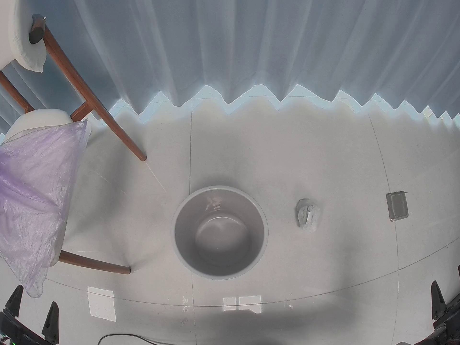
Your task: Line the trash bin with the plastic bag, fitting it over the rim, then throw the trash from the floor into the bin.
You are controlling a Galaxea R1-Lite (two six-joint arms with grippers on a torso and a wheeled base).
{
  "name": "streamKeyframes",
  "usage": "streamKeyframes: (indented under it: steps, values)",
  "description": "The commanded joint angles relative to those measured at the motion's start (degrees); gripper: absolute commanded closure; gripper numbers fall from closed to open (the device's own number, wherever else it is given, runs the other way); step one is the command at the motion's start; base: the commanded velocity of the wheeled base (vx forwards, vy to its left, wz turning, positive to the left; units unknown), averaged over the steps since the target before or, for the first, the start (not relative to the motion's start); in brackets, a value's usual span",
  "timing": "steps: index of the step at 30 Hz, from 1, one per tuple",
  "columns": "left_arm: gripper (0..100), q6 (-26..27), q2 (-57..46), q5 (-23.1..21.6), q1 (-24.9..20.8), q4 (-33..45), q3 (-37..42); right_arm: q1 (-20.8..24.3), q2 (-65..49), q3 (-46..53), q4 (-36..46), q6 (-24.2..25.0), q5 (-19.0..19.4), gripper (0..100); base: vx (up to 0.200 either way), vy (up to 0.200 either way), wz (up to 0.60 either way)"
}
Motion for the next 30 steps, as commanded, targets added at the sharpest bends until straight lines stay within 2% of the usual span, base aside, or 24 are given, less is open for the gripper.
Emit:
streamKeyframes:
  steps: [1,25,27,28,30]
  values:
    - [0,0.0,-0.9,0.0,0.0,-0.1,1.0,0.0,-0.9,1.0,0.0,0.0,0.0,0,0.000,0.000,0.00]
    - [0,0.1,-0.9,-0.3,0.1,-1.0,1.0,0.0,-0.9,1.0,0.0,0.0,0.0,0,0.000,0.000,0.00]
    - [0,-0.1,-0.9,-0.5,0.1,-5.0,1.0,0.0,-0.9,1.0,0.0,0.0,0.0,0,0.000,0.000,0.00]
    - [0,-0.1,-0.9,-0.3,0.2,-11.0,1.0,0.0,-0.9,1.0,0.0,0.0,0.0,0,0.000,0.000,0.00]
    - [0,0.2,-0.9,0.3,0.2,-15.8,1.0,0.0,-0.9,1.0,0.0,0.0,0.0,0,0.000,0.000,0.00]
